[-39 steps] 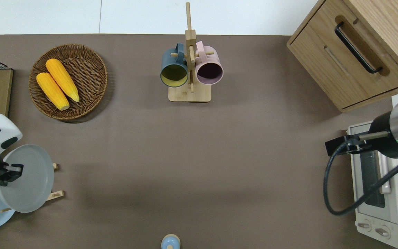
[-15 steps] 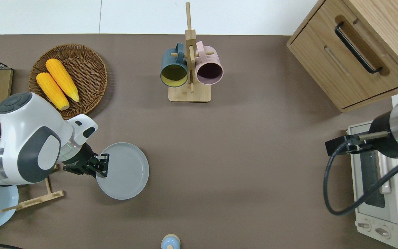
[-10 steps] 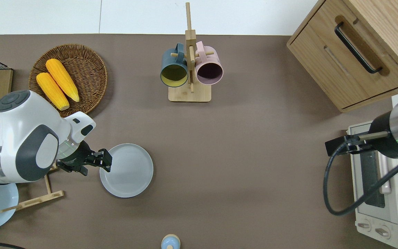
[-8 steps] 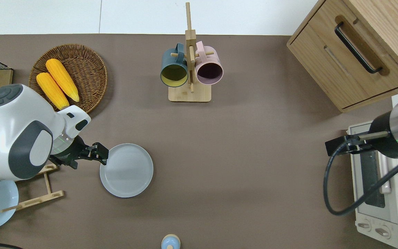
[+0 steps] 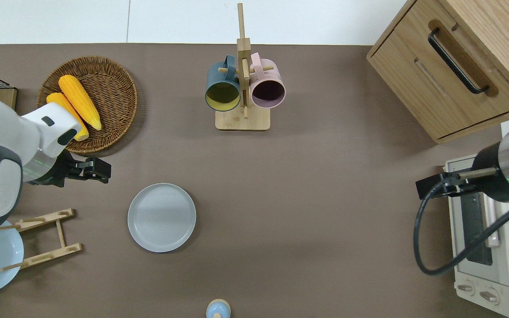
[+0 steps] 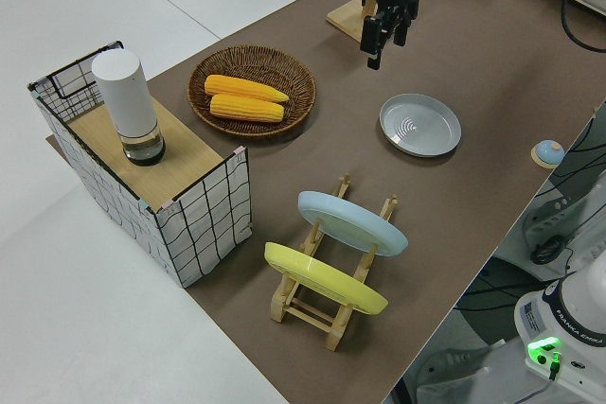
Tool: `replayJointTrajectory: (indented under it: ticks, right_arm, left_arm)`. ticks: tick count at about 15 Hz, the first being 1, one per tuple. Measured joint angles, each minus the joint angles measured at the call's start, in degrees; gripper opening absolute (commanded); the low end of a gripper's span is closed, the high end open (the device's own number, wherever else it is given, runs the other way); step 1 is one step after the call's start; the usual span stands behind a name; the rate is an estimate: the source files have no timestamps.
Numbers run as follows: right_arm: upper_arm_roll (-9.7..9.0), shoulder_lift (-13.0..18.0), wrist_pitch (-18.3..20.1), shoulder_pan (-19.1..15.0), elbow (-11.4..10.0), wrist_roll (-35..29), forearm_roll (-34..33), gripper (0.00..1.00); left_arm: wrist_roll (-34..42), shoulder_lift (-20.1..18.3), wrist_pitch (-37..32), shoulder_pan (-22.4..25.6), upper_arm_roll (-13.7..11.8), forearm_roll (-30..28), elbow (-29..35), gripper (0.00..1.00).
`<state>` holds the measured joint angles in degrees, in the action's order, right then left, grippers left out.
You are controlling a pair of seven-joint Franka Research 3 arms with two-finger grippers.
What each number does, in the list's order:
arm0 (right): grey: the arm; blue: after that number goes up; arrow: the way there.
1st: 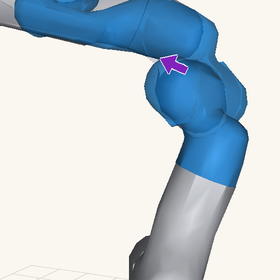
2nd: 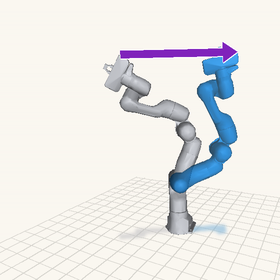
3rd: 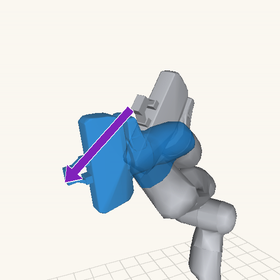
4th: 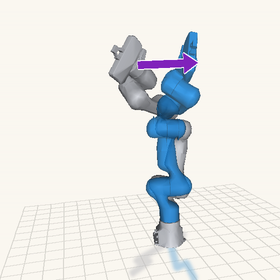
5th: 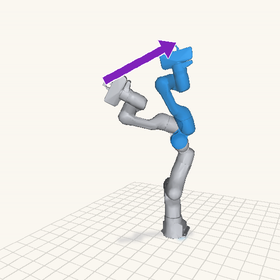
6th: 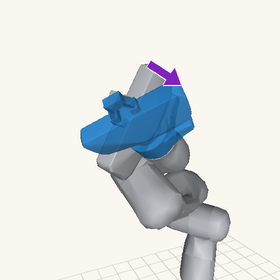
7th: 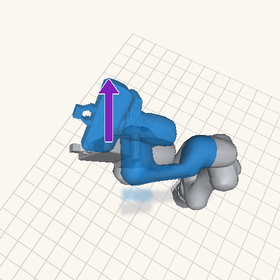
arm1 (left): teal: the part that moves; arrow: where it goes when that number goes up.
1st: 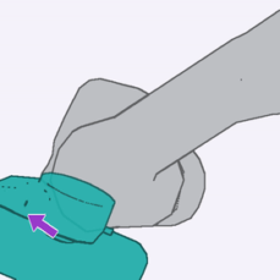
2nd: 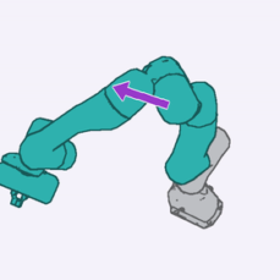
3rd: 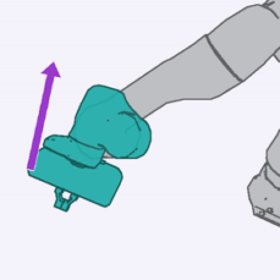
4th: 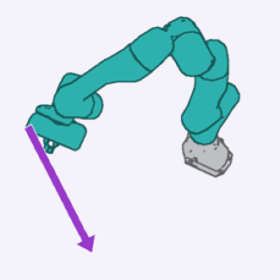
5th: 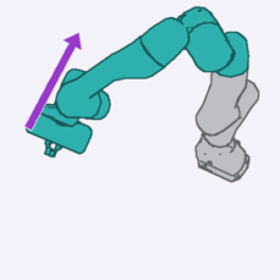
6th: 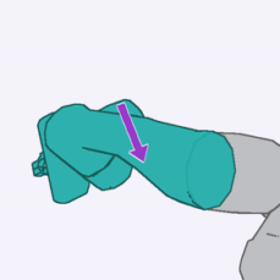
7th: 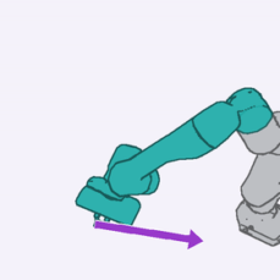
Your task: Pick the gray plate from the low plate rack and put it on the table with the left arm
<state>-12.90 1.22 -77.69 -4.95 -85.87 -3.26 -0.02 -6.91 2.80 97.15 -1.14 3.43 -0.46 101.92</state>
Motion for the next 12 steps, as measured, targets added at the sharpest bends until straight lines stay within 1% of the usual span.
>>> replayJointTrajectory:
  ticks: [2,4,7,9,12]
  right_arm:
    - [0.00,0.0,0.0,0.0,0.0,0.0,0.0,0.990]
    - [0.00,0.0,0.0,0.0,0.0,0.0,0.0,0.990]
    - [0.00,0.0,0.0,0.0,0.0,0.0,0.0,0.987]
    - [0.00,0.0,0.0,0.0,0.0,0.0,0.0,0.987]
    - [0.00,0.0,0.0,0.0,0.0,0.0,0.0,0.987]
  left_arm:
    - [0.2,-0.6,0.0,0.0,-0.1,0.2,-4.0,1.00]
    - [0.2,-0.7,-0.2,0.0,-0.1,0.2,-6.5,1.00]
    - [0.2,-1.1,-3.0,0.0,0.0,0.2,-10.3,1.00]
    - [0.4,-1.4,-4.5,0.0,0.0,0.2,-11.6,1.00]
    - [0.3,-1.3,-4.6,-0.1,0.2,0.1,-11.7,1.00]
